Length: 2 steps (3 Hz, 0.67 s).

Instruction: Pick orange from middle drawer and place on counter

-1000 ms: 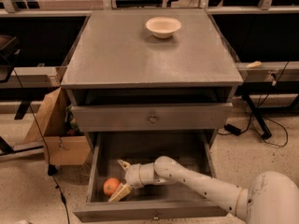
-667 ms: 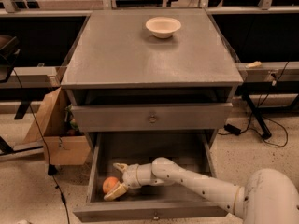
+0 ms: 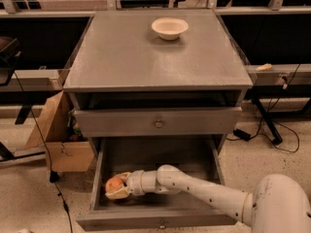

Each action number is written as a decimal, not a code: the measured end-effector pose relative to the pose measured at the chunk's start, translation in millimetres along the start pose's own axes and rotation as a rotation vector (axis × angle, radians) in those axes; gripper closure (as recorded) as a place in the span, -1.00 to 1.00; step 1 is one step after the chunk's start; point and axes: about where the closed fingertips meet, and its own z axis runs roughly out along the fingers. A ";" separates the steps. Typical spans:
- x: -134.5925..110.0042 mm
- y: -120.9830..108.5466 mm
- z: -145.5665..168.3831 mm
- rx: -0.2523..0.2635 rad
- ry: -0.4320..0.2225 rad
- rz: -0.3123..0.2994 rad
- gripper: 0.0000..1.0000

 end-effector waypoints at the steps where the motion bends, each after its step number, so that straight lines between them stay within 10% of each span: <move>1: -5.7 -4.5 -9.5 0.034 -0.021 0.023 0.77; 2: -19.6 -7.2 -33.3 0.076 -0.039 0.026 1.00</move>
Offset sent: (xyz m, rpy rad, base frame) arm 0.0137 -0.0557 0.0619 0.0202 -0.0430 -0.1467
